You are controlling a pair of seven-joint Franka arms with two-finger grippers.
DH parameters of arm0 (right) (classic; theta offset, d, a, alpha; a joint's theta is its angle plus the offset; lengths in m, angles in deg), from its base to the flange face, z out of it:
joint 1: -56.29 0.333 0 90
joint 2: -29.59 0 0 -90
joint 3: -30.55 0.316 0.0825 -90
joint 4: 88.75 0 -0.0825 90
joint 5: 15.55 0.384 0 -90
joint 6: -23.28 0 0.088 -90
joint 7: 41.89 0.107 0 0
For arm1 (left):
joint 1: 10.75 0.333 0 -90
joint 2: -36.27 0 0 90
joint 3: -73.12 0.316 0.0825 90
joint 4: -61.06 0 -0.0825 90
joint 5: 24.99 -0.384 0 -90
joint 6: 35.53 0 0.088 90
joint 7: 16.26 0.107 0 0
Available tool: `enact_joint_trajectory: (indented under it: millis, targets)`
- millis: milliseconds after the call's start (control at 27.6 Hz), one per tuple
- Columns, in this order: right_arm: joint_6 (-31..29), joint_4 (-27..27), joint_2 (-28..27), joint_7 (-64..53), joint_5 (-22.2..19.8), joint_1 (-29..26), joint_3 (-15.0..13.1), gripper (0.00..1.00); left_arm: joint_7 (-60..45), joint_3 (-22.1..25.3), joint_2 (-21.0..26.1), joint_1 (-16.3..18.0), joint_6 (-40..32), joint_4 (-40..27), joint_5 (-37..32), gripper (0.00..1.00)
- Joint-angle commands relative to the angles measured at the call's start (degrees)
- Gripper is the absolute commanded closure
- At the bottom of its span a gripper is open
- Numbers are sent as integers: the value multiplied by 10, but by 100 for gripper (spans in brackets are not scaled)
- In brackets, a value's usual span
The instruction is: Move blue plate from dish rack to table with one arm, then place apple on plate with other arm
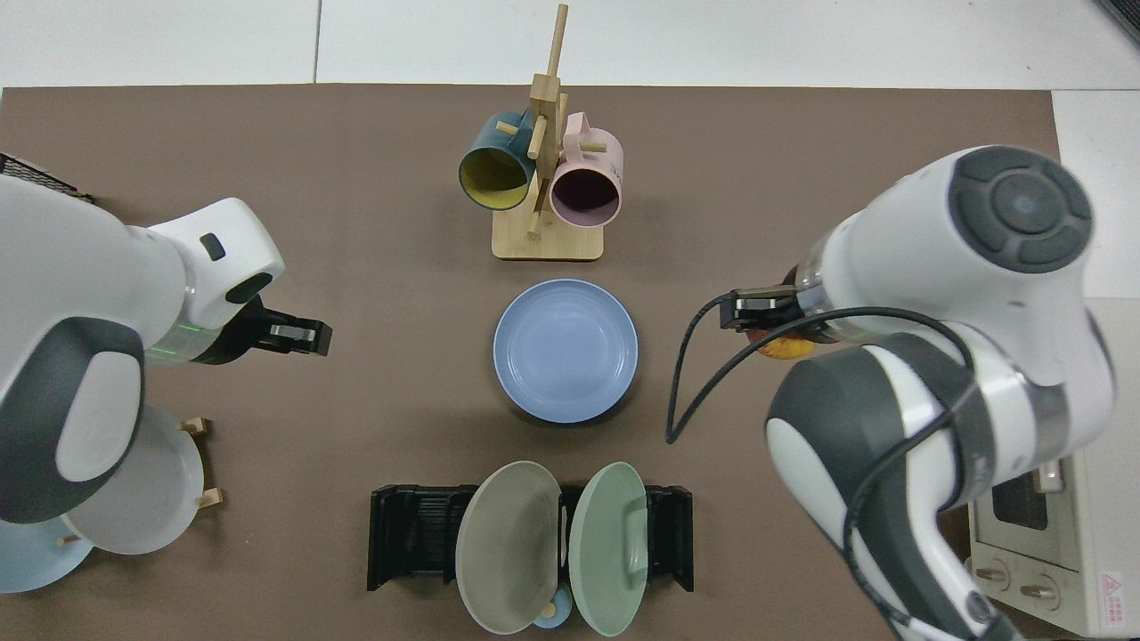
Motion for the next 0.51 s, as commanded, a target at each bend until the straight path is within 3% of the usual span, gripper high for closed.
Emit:
enact_joint_trajectory:
  millis: [0,290,471]
  targets:
    - [-33,-9,-33,83,-1,46,-2,100,-11,-8,4,15,-100,74,-55,47]
    - [-83,-11,-82,197,-1,110,-3,100,-12,-10,18,25,-177,162,-75,43]
    - [-121,-12,-119,232,1,126,-2,100,-10,-9,29,27,-177,172,-69,30]
